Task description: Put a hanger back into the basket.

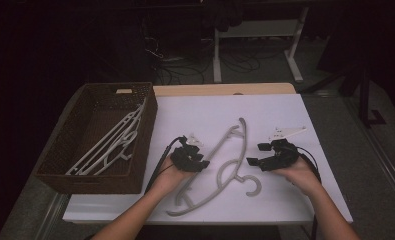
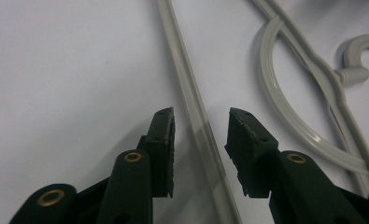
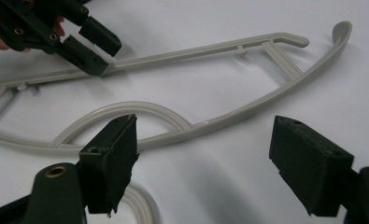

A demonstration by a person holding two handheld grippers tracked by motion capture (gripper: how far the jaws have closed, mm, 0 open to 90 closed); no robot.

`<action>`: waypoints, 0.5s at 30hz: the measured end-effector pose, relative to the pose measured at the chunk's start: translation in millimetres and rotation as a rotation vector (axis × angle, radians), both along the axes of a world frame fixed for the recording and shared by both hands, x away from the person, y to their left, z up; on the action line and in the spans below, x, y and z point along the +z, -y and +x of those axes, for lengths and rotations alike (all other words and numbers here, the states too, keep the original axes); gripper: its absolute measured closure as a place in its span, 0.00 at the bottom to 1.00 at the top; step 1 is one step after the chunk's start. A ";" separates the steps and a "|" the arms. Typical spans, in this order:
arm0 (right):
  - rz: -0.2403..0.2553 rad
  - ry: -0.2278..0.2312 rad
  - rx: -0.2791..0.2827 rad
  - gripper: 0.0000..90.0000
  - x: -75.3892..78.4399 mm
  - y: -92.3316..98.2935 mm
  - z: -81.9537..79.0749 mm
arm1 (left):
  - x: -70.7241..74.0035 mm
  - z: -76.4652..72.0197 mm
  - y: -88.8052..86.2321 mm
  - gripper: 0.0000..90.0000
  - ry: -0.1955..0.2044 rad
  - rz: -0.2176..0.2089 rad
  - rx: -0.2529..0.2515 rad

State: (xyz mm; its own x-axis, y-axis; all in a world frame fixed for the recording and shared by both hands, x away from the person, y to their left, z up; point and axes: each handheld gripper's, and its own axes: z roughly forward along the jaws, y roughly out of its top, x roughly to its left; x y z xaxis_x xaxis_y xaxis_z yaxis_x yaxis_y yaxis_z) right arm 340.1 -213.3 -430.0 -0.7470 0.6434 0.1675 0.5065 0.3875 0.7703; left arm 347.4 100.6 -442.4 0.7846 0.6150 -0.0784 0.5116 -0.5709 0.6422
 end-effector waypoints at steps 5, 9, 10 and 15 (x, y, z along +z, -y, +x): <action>0.000 0.002 -0.001 0.25 0.3 0.4 -0.1 | -5.7 -5.1 4.7 0.74 -0.006 0.026 -0.015; 0.003 0.004 -0.001 0.25 0.2 0.9 0.0 | -5.6 -6.7 7.0 0.82 0.025 0.057 -0.002; 0.003 0.004 -0.002 0.25 0.3 1.0 0.0 | -5.7 -6.0 7.0 0.82 0.024 0.057 0.000; 0.005 0.005 -0.005 0.25 0.9 1.5 -0.2 | -3.5 1.5 5.2 0.85 0.051 0.088 0.011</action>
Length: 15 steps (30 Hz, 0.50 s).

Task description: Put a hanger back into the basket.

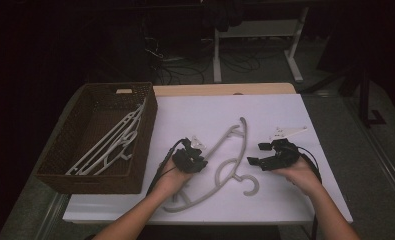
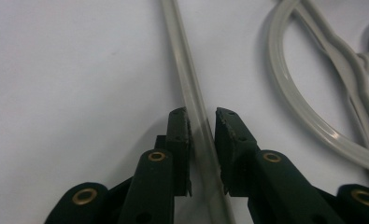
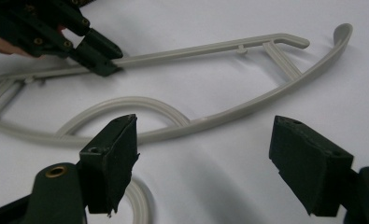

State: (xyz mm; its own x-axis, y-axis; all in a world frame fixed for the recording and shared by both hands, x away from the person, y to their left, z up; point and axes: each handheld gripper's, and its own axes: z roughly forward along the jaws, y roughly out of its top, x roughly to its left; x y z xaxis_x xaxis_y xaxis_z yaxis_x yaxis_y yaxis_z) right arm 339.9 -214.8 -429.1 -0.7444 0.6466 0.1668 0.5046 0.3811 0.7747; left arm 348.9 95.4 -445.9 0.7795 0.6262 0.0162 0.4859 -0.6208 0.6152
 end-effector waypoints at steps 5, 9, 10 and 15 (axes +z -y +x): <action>0.001 0.000 0.001 0.25 -0.1 -0.2 0.3 | 0.0 21.5 -12.7 0.89 0.002 0.006 0.028; 0.000 -0.001 0.002 0.25 -0.6 -0.4 0.7 | -0.3 36.9 -22.6 0.89 -0.010 0.003 0.041; 0.000 -0.003 0.002 0.25 -0.7 -0.3 0.8 | -0.1 39.3 -24.4 0.89 -0.011 0.001 0.043; -0.001 -0.006 0.001 0.26 -0.8 -0.1 0.6 | 5.2 40.3 -29.5 0.74 -0.007 -0.038 0.068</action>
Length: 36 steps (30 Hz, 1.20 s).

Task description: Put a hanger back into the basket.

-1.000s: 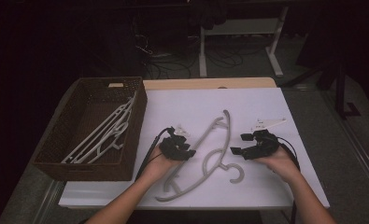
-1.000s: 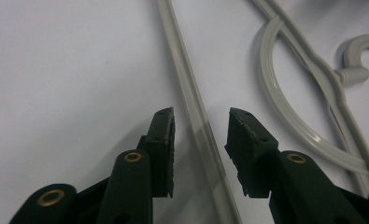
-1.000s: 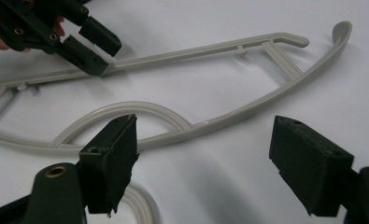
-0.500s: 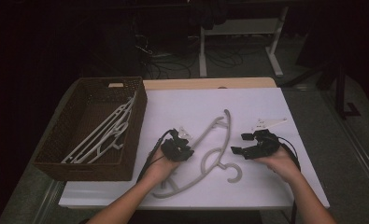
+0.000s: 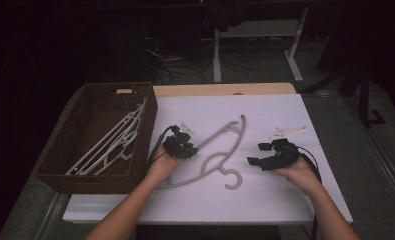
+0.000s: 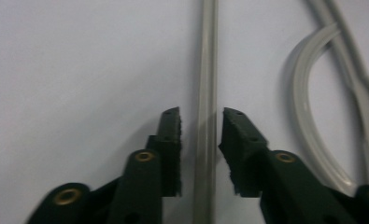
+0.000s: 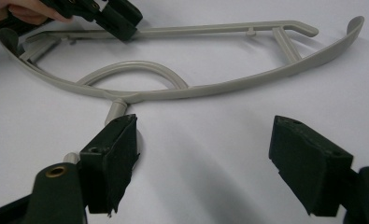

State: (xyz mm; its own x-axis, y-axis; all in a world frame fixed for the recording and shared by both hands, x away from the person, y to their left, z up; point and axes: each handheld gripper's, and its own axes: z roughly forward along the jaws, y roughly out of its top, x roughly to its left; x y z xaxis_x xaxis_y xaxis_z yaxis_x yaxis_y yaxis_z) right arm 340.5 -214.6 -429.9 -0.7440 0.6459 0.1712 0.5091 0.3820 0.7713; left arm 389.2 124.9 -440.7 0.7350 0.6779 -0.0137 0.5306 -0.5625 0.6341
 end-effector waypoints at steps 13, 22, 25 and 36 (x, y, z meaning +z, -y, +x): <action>0.003 0.005 0.005 0.30 0.4 -0.4 -0.8 | 19.1 -30.8 22.5 0.45 -0.003 -0.129 -0.119; 0.002 0.001 0.006 0.30 0.0 0.4 -1.2 | 0.2 -35.2 45.3 0.29 -0.008 -0.092 -0.200; 0.002 0.000 0.006 0.30 -0.4 0.9 -0.9 | -6.0 -35.6 50.1 0.26 -0.003 -0.060 -0.210; 0.007 -0.003 0.000 0.31 -0.5 2.5 -0.9 | -16.0 -38.0 54.4 0.31 0.029 0.007 -0.251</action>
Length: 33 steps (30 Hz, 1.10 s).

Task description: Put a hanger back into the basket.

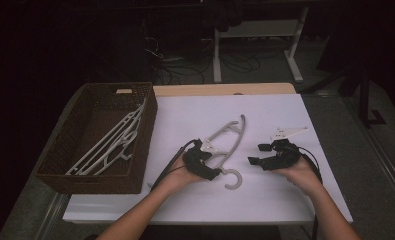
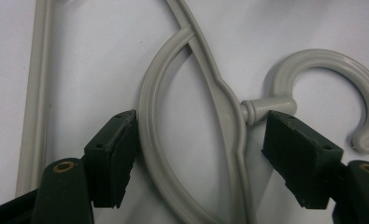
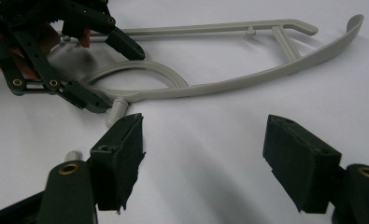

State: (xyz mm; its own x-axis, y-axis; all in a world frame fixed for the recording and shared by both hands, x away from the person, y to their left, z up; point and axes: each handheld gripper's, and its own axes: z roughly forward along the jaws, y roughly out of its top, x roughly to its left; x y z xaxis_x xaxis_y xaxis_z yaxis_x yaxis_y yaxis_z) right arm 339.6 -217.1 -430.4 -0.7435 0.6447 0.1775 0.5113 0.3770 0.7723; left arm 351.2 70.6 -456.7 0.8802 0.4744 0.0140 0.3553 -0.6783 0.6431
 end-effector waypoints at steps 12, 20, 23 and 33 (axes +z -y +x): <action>-0.001 -0.002 0.009 0.32 -0.8 -1.7 0.3 | 0.9 0.8 -2.9 0.43 0.002 -0.007 0.003; 0.004 -0.006 0.009 0.33 -0.9 -0.9 0.9 | 16.6 3.4 -12.9 1.00 0.025 -0.096 -0.003; 0.005 -0.004 0.009 0.33 -0.5 -0.5 0.8 | 11.9 2.6 -12.2 0.96 0.029 -0.063 -0.001; 0.009 -0.006 0.006 0.33 -0.1 0.7 0.5 | 18.9 1.1 -27.7 0.77 0.015 -0.063 0.017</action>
